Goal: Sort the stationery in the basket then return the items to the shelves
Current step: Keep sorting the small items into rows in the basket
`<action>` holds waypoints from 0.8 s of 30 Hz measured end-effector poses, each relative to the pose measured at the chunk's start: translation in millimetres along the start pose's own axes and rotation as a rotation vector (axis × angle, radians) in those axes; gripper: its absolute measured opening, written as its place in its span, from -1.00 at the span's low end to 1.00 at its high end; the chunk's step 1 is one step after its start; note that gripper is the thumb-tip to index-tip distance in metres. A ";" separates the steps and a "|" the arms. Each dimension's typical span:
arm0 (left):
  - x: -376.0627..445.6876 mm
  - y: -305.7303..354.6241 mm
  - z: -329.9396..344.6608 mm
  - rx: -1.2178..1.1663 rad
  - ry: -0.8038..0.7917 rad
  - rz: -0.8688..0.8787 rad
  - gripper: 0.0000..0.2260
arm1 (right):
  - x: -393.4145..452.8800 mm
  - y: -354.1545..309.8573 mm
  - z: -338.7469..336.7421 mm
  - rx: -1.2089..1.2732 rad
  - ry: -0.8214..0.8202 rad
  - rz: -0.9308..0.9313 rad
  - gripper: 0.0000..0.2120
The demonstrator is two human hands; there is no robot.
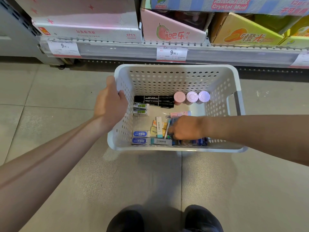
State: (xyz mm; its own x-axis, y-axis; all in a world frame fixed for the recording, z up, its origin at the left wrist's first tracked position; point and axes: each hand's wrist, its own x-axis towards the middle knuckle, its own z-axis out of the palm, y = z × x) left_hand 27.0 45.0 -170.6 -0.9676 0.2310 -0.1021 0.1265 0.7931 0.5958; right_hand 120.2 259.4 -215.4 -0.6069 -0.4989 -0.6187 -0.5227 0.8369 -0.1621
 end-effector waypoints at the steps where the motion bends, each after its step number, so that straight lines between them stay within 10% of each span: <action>1: 0.1 -0.3 0.2 0.000 0.003 0.003 -0.83 | 1.2 -0.4 1.7 -0.003 0.011 0.002 -0.72; 19: 0.0 -0.2 0.3 -0.012 -0.001 0.002 -0.84 | 3.5 7.4 1.5 -0.172 0.041 -0.118 -0.73; 24: 0.2 0.2 0.2 -0.001 0.002 0.001 -0.83 | 7.1 12.3 -11.1 0.360 -0.012 -0.042 -0.86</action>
State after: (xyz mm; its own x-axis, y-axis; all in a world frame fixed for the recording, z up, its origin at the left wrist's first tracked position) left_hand 26.9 45.3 -170.6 -0.9679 0.2306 -0.1004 0.1268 0.7922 0.5969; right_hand 102.9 263.7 -213.3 -0.5814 -0.5335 -0.6142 -0.3017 0.8425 -0.4462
